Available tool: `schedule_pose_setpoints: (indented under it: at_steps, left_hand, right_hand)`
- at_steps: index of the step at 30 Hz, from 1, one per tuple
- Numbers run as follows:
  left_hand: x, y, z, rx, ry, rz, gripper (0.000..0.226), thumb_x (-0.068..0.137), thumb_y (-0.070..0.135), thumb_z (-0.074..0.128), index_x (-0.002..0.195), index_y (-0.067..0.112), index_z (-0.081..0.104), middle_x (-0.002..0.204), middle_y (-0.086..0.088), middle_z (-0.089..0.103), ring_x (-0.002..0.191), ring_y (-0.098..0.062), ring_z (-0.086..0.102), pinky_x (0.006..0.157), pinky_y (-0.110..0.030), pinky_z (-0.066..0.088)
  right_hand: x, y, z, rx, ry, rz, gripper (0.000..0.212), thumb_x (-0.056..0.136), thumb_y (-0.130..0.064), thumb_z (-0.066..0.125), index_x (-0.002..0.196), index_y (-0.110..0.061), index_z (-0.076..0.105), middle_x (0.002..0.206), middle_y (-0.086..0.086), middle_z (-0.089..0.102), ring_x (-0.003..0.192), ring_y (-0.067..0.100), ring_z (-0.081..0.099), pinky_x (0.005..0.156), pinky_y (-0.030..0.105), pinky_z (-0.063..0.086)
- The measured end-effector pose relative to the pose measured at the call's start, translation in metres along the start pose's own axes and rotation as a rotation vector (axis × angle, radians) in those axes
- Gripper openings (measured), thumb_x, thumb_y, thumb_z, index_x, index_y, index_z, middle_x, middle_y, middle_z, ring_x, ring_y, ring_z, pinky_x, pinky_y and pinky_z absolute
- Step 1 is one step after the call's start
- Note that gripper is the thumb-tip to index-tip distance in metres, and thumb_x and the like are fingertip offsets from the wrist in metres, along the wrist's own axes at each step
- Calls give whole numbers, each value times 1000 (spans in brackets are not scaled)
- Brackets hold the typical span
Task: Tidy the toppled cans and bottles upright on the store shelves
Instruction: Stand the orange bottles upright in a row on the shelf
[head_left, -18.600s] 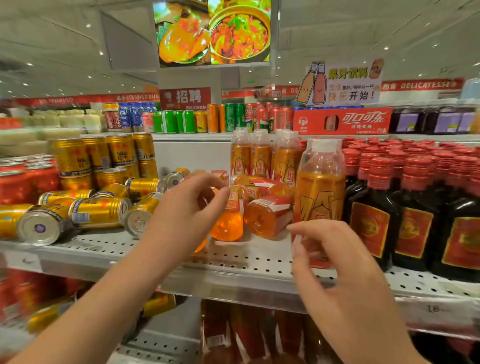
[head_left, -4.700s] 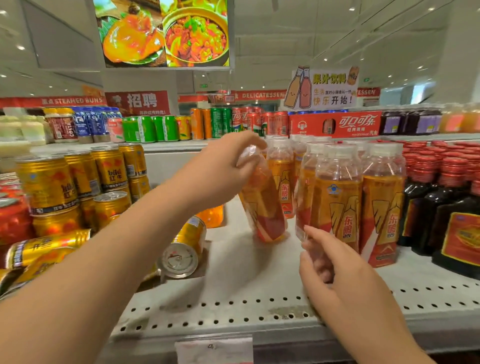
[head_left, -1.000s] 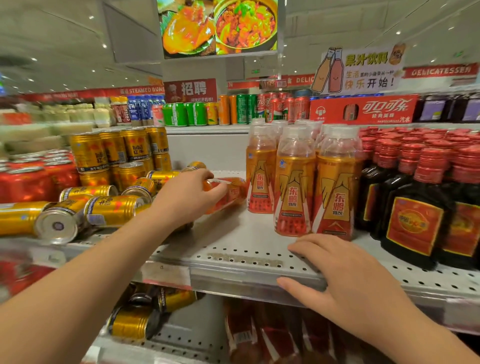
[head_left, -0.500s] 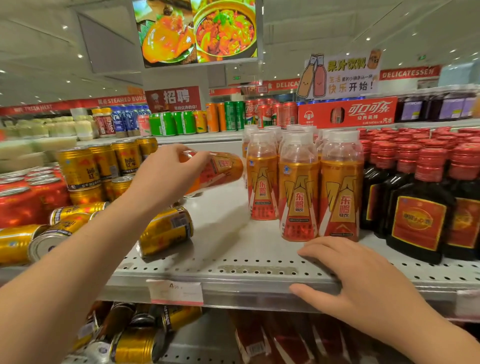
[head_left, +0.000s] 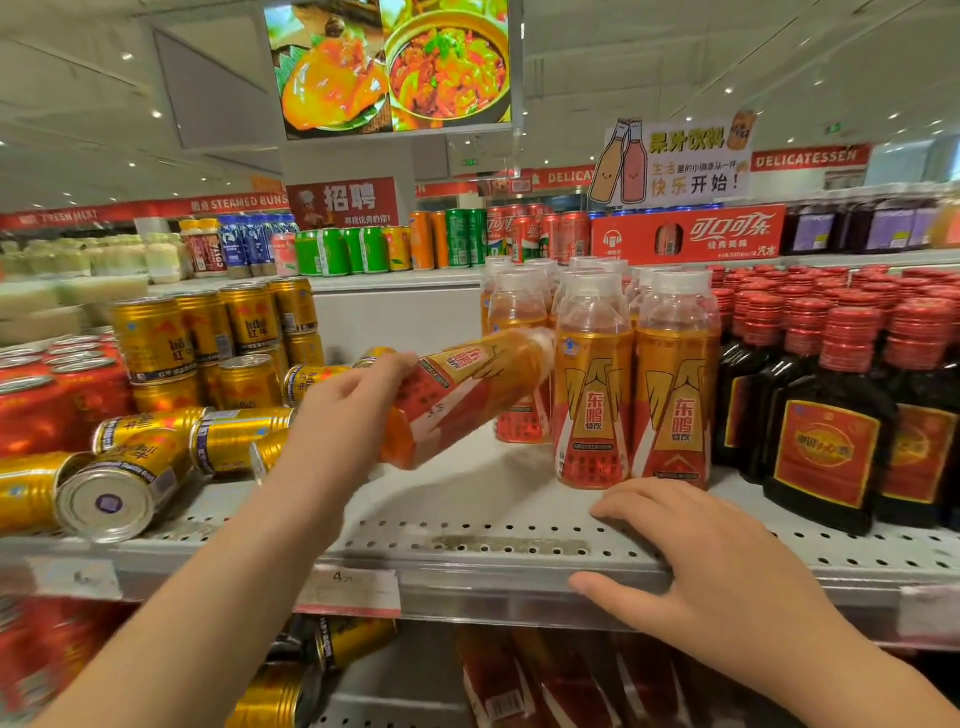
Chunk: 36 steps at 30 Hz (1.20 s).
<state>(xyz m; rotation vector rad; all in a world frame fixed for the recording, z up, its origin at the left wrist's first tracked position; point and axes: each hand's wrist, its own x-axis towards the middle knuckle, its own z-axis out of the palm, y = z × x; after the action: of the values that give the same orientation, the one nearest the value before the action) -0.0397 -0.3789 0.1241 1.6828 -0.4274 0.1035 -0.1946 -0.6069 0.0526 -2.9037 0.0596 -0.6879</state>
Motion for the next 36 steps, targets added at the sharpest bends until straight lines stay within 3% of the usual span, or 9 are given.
schedule_pose_setpoints:
  at_steps: [4,6,8,12,15,20,25,31,36]
  left_hand:
    - [-6,-13,28,-385,-94,-144,31,96,49,61,108,24,73,101,-3,79,95,-19,77,72,-33,62]
    - [-7,-24,37,-578,-195,-190,37,94,43,66,119,17,71,114,-9,76,108,-23,73,82,-37,62]
    - [-5,-33,45,-620,-332,-182,41,91,35,71,124,10,69,123,-16,72,117,-28,68,93,-41,59]
    - [3,-41,56,-440,-533,-143,50,89,21,74,134,7,60,126,-18,70,119,-33,67,102,-49,53]
    - [10,-44,54,-355,-493,-112,50,81,18,77,129,16,65,121,-13,73,112,-31,71,96,-49,57]
    - [26,-45,43,-181,-392,34,54,82,16,81,130,30,64,117,0,74,108,-17,71,83,-28,60]
    - [40,-48,34,-40,-423,96,61,85,17,81,138,35,57,120,5,73,112,-16,69,97,-41,56]
    - [48,-52,28,153,-532,196,60,86,28,81,132,50,49,120,19,70,106,-5,69,83,-22,58]
    - [51,-55,40,170,-512,266,55,88,23,80,134,37,54,123,11,66,106,0,66,83,-14,53]
  right_hand:
    - [0,1,1,0,8,-10,69,76,-95,29,121,-50,55,116,-39,49,109,-13,42,78,3,30]
    - [0,1,2,3,11,-9,68,76,-95,30,120,-50,55,115,-38,50,107,-13,44,77,3,30]
    - [0,1,2,3,10,-4,67,76,-95,30,119,-50,55,114,-38,50,107,-13,45,76,3,30]
    - [1,1,2,27,18,5,63,78,-92,34,117,-49,57,113,-37,52,105,-13,47,76,4,31]
    - [1,0,2,34,15,10,62,77,-92,35,115,-49,58,112,-37,53,104,-14,47,76,5,31]
    - [1,1,2,34,11,13,67,74,-95,31,117,-50,57,116,-39,51,108,-15,46,79,6,32]
    - [2,-1,1,30,-7,22,68,74,-96,32,118,-50,57,117,-40,50,112,-13,46,84,12,37]
    - [2,-4,-1,32,-2,39,64,75,-94,36,116,-50,58,116,-40,50,111,-13,47,83,13,39]
    - [2,-5,-1,24,-3,34,65,74,-95,36,117,-51,57,117,-40,50,111,-15,46,84,13,38]
